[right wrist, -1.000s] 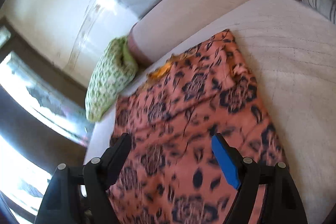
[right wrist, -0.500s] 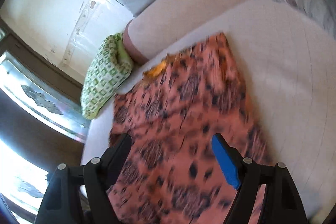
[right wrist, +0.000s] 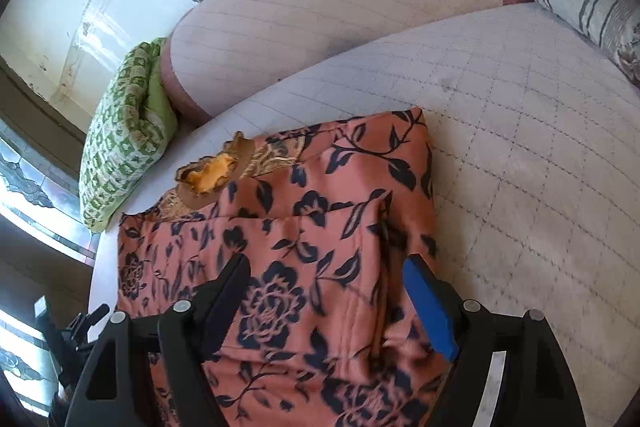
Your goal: Fold small clothes
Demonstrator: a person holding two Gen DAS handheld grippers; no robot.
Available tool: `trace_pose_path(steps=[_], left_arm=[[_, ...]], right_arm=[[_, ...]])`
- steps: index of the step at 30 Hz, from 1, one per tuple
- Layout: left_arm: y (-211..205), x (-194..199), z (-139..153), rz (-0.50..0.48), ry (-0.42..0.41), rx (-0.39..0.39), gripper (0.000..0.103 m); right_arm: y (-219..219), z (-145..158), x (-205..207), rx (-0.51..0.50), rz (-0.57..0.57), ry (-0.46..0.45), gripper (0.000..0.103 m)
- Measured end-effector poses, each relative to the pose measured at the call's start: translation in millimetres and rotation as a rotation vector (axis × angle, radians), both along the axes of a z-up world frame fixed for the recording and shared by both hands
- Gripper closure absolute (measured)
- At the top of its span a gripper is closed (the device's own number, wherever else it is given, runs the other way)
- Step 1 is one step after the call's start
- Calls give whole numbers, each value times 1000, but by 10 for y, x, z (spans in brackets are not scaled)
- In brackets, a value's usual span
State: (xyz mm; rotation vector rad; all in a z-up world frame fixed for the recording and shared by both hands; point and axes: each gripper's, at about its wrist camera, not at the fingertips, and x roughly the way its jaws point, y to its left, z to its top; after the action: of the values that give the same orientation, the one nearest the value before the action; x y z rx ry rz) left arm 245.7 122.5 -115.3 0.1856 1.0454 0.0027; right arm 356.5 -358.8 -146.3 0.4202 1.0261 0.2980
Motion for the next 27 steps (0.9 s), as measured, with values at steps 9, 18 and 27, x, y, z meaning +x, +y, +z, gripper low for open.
trace_pose_path(steps=[9,18,27], left_arm=[[265,-32,-140,139,-21,-114,68],[319,-79,-148,160,-40,-141,72],[410,-142,-144,218,-66,-169,77]], right_arm=[[-41,-74,192,-17,-13,-6,22],[310,-22,299,-285,40,-6,93],[585,880,146,-375,46,-330,94]])
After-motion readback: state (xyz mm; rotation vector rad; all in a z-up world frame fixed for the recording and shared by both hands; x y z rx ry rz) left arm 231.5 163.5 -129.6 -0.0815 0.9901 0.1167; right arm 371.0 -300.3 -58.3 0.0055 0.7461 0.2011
